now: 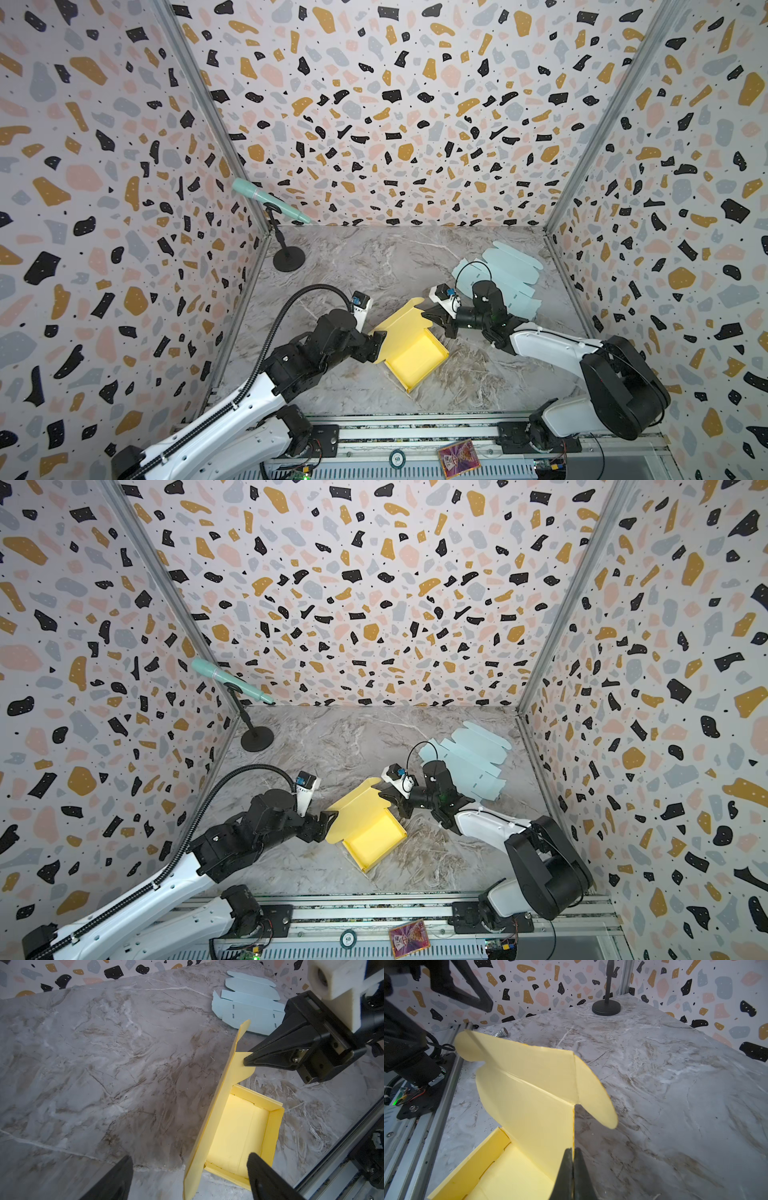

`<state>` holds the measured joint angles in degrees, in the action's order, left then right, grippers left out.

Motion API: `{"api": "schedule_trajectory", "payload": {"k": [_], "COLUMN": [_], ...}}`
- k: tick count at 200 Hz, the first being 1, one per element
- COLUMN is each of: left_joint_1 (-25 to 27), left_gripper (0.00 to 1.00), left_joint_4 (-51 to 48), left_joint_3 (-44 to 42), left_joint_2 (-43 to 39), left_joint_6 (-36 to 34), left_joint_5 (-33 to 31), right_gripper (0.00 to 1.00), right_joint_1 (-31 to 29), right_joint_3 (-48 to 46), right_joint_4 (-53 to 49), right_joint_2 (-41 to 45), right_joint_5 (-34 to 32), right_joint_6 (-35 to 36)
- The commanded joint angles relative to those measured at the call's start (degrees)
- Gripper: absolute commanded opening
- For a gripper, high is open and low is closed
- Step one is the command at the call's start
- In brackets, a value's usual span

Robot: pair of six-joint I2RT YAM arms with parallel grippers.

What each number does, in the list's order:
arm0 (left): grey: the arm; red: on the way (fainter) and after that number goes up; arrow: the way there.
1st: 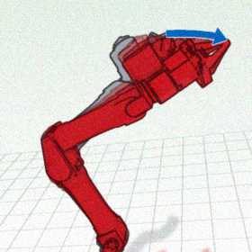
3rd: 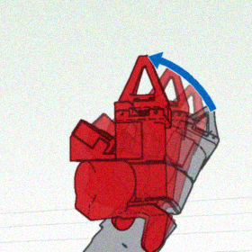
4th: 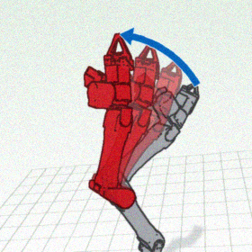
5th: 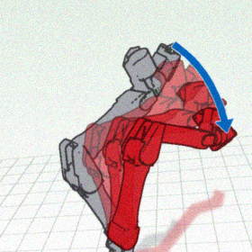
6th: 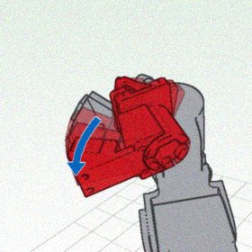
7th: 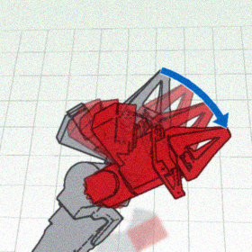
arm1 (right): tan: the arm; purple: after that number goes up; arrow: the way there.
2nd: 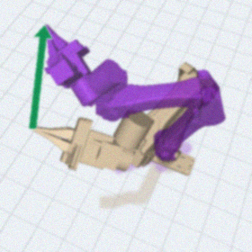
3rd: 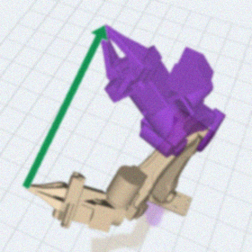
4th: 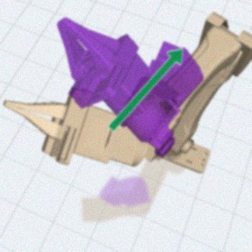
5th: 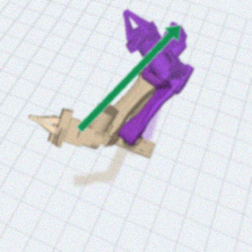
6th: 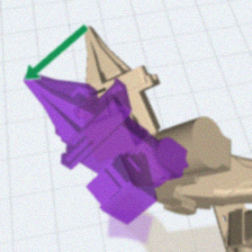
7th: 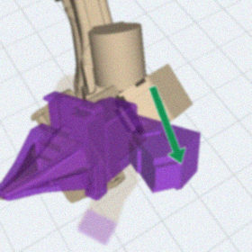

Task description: Fold the paper box

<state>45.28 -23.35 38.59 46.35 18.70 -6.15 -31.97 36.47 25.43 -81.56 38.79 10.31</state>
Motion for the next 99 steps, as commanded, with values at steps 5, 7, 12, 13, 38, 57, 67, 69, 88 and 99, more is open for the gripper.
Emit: {"api": "schedule_trajectory", "payload": {"k": [5, 7, 12, 13, 38, 57, 67, 69, 88, 99], "left_joint_1": [-1.3, -1.5, -1.98, -2.01, -2.32, -2.31, -2.33, -2.31, -2.34, -2.32], "left_gripper": [0.89, 0.89, 0.89, 0.89, 0.88, 0.84, 0.83, 0.82, 0.76, 0.73], "left_joint_4": [11.52, 11.74, 12.41, 12.56, 15.84, 17.23, 17.53, 17.64, 18.28, 18.92], "left_joint_3": [-3.62, -3.85, -4.47, -4.57, -6.98, -8.29, -9.11, -9.25, -10.86, -11.54], "left_joint_2": [0.19, 0.33, 0.56, 0.62, 0.7, 1.0, 1.23, 1.27, 1.56, 1.57], "left_joint_6": [5.29, 5.54, 5.88, 5.94, 7.0, 7.16, 7.25, 7.23, 7.57, 7.82], "left_joint_5": [0.58, 0.47, 0.67, 0.73, 2.45, 4.97, 6.03, 6.12, 7.29, 8.1], "right_gripper": [0.0, 0.0, 0.0, 0.0, 0.0, 0.0, 0.0, 0.0, 0.0, 0.0], "right_joint_1": [0.88, 0.99, 1.12, 1.2, 1.4, 1.49, 1.51, 1.59, 1.68, 1.83], "right_joint_3": [-1.28, -1.35, -1.67, -1.71, -2.69, -2.87, -3.07, -3.16, -3.98, -4.43], "right_joint_4": [0.62, 0.7, 0.9, 0.92, 1.53, 1.03, 1.05, 1.1, 1.53, 1.81], "right_joint_2": [2.19, 2.26, 2.36, 2.41, 3.55, 4.12, 4.43, 4.49, 5.0, 5.21], "right_joint_5": [-2.65, -2.62, -2.6, -2.59, -3.1, -3.74, -4.31, -4.41, -5.78, -6.24], "right_joint_6": [-2.91, -3.03, -3.41, -3.48, -4.69, -5.24, -5.72, -5.8, -6.72, -7.28]}}
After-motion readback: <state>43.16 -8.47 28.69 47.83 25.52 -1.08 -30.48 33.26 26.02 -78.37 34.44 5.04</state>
